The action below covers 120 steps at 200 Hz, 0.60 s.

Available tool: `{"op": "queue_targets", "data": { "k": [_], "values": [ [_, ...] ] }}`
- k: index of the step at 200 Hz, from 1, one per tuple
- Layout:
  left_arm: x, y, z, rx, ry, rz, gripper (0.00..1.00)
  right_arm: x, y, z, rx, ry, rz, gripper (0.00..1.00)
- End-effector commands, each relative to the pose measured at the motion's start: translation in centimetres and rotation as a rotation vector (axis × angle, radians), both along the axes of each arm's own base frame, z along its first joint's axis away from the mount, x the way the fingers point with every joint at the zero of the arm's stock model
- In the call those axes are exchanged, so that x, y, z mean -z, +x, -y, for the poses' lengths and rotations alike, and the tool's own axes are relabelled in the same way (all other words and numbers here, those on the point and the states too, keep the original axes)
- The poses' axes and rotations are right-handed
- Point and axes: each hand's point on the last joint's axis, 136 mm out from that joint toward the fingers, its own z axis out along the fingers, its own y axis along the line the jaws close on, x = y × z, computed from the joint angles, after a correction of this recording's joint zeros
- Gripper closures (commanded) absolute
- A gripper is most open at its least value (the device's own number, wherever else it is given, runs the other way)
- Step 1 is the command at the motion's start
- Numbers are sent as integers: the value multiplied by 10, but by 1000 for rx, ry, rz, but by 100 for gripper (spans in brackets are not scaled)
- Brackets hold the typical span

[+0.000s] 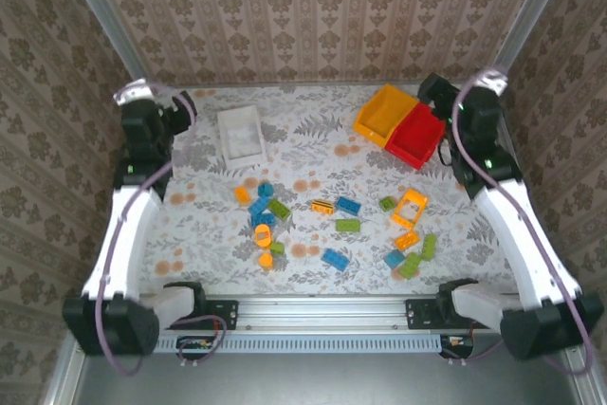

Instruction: Sort the legos into containers by color

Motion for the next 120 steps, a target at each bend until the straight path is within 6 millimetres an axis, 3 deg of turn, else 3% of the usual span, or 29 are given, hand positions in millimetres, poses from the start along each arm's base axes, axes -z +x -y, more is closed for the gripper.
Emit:
{"op": "queue_targets", "data": {
  "k": [1, 61, 85, 120],
  "values": [
    [103, -10, 25, 98, -128, -473, 9, 112, 2, -21, -55, 43, -468, 10],
    [136, 16, 39, 173, -170, -560, 13, 194, 67, -21, -8, -19, -735, 14],
    [148, 28, 43, 205, -177, -567, 13, 225, 91, -19, -18, -12, -800, 22],
    [172, 45, 48, 237, -177, -625, 16, 252, 117, -14, -27, 2, -847, 28]
  ]
}}
